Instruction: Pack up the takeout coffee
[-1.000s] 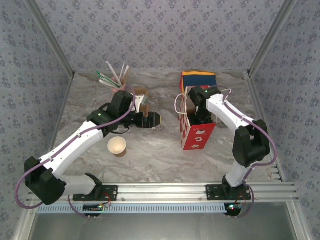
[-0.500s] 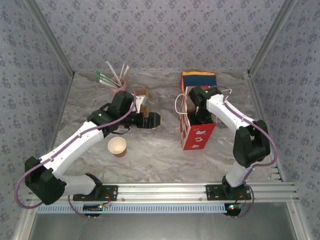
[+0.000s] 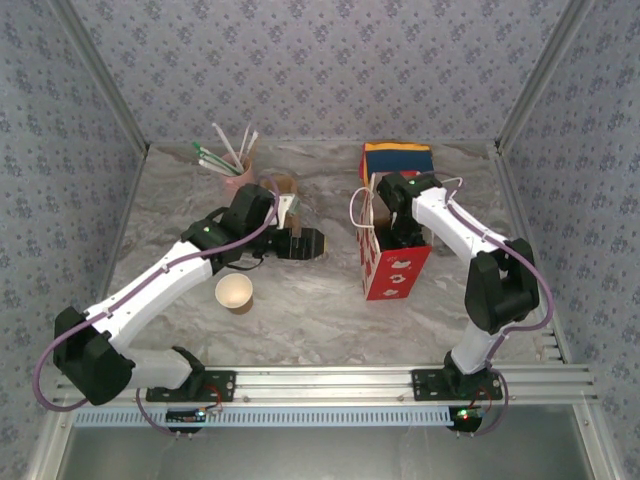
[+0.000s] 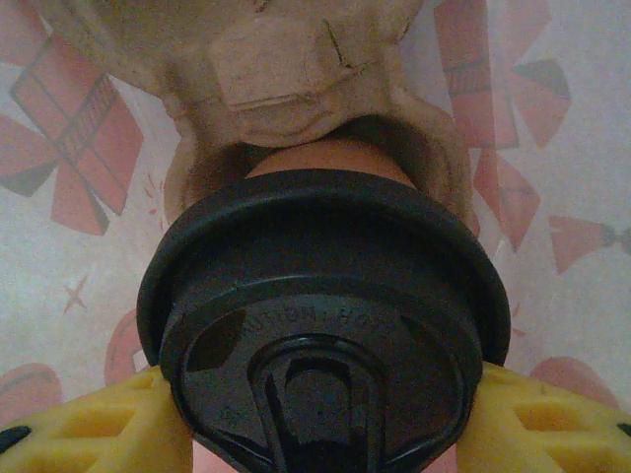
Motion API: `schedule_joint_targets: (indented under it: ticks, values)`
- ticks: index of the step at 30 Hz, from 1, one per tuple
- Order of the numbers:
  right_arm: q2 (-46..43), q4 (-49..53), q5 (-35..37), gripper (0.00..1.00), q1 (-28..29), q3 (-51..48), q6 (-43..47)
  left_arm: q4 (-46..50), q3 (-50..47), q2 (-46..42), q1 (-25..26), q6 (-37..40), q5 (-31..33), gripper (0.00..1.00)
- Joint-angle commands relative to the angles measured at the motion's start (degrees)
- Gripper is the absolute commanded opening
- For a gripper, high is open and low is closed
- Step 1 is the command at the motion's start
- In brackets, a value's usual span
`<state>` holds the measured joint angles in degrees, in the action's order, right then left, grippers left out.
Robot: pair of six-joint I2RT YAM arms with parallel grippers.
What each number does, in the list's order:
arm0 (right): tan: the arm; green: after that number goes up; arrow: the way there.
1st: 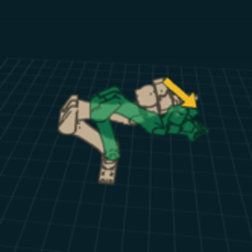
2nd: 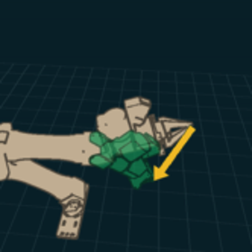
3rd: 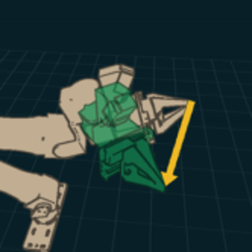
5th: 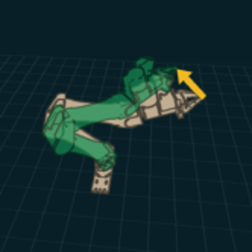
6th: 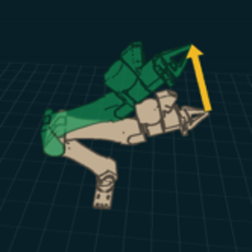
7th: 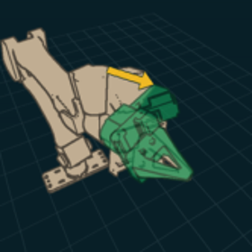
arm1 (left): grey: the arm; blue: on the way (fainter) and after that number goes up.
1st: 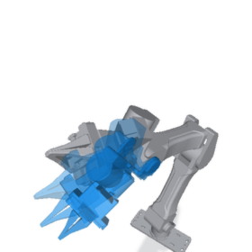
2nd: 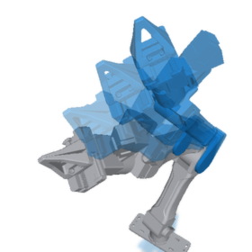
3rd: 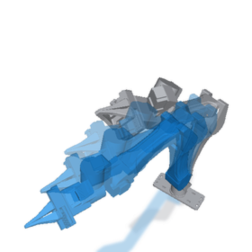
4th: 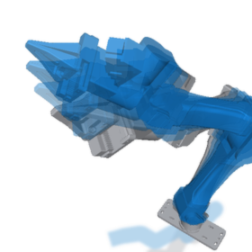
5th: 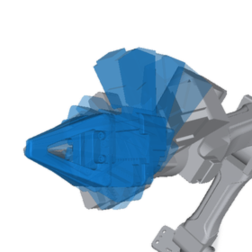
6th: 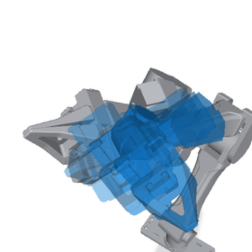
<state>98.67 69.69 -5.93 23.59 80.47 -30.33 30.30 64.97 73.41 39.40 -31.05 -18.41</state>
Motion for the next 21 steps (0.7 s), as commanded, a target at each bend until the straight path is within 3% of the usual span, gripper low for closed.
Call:
schedule_joint_targets:
  ticks: [1,21]
  values:
    - [5.5,-4.4,0.4,0.59,0.0,-4.0,1.0,0.9,1.1,0.2,0.3,1.0,0.6,1.00]
    - [7.4,-6.5,0.3,0.59,0.2,-5.7,1.0,1.3,1.2,0.0,0.3,1.4,1.3,1.00]
